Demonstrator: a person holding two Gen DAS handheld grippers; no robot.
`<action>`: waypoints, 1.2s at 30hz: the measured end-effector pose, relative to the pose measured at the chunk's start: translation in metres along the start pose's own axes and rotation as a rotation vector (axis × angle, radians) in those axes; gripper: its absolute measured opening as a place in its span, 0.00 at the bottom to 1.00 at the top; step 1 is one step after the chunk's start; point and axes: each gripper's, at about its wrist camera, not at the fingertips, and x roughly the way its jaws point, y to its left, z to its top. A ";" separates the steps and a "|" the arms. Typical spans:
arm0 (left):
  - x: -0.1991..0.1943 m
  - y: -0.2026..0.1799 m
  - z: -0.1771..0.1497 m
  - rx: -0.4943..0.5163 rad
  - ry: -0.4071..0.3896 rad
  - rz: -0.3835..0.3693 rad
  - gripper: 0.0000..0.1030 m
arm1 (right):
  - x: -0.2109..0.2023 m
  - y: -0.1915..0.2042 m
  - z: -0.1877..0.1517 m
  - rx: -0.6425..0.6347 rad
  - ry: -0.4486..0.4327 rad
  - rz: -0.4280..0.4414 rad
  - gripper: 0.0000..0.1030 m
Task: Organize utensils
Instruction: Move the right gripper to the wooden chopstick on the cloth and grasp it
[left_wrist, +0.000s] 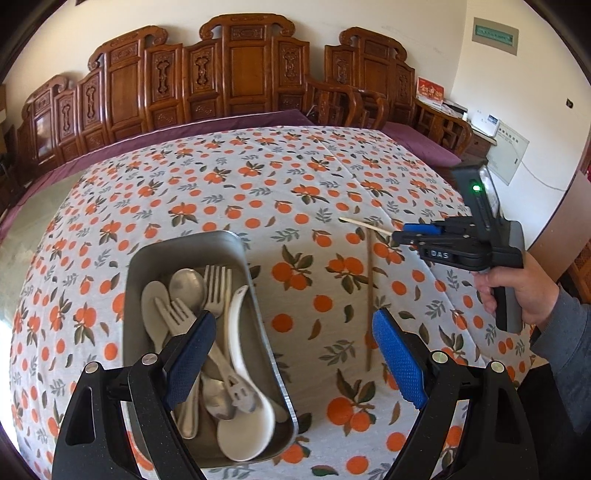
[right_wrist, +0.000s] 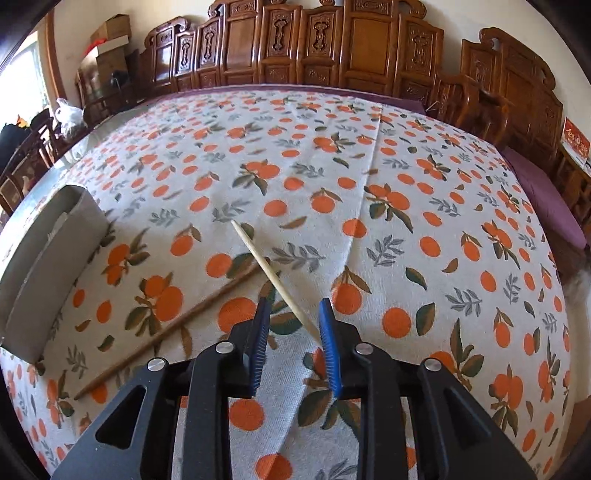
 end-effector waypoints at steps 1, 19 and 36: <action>0.001 -0.004 0.000 0.005 0.002 0.000 0.80 | 0.003 -0.002 -0.002 0.003 0.012 -0.005 0.29; 0.040 -0.055 0.019 0.102 0.061 -0.024 0.66 | -0.023 -0.025 -0.013 0.056 -0.038 0.026 0.06; 0.120 -0.079 0.016 0.123 0.217 -0.103 0.15 | -0.018 -0.030 -0.015 0.076 -0.031 0.011 0.06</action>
